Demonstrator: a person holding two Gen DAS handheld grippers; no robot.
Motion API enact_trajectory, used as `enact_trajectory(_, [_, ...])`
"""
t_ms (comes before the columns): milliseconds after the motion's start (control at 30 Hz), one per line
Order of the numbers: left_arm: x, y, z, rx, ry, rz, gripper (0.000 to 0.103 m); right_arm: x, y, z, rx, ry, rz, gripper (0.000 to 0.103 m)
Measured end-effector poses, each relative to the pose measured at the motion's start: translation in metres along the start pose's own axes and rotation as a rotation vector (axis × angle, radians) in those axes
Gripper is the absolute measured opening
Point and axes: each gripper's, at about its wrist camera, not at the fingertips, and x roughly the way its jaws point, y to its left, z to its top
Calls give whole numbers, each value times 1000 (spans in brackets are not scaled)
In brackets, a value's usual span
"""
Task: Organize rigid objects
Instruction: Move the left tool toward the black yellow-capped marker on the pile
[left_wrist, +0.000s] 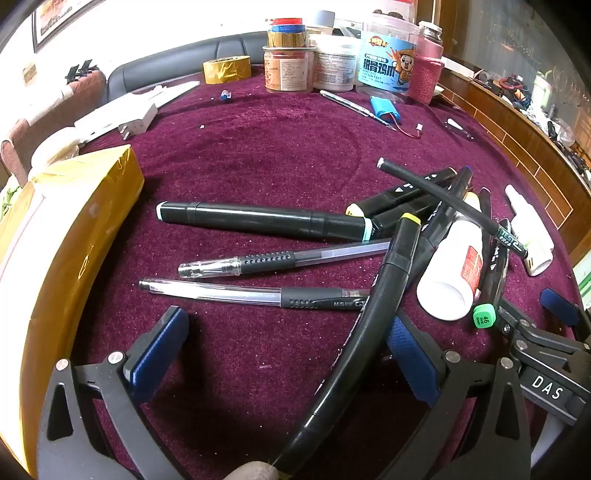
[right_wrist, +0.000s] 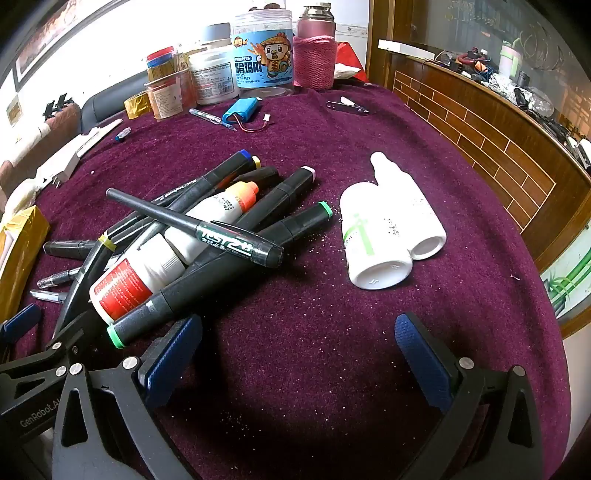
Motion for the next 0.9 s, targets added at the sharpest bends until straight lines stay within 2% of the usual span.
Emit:
enact_trajectory(333, [-1, 0, 0, 4, 1, 2, 103, -1, 1, 0, -2, 1, -2, 102])
enact_trajectory(533, [-5, 7, -11, 92, 5, -74, 103, -1, 1, 0, -2, 1, -3, 102])
enact_trajectory(900, [-10, 5, -12, 92, 1, -62, 103, -1, 2, 0, 8, 2, -8, 102])
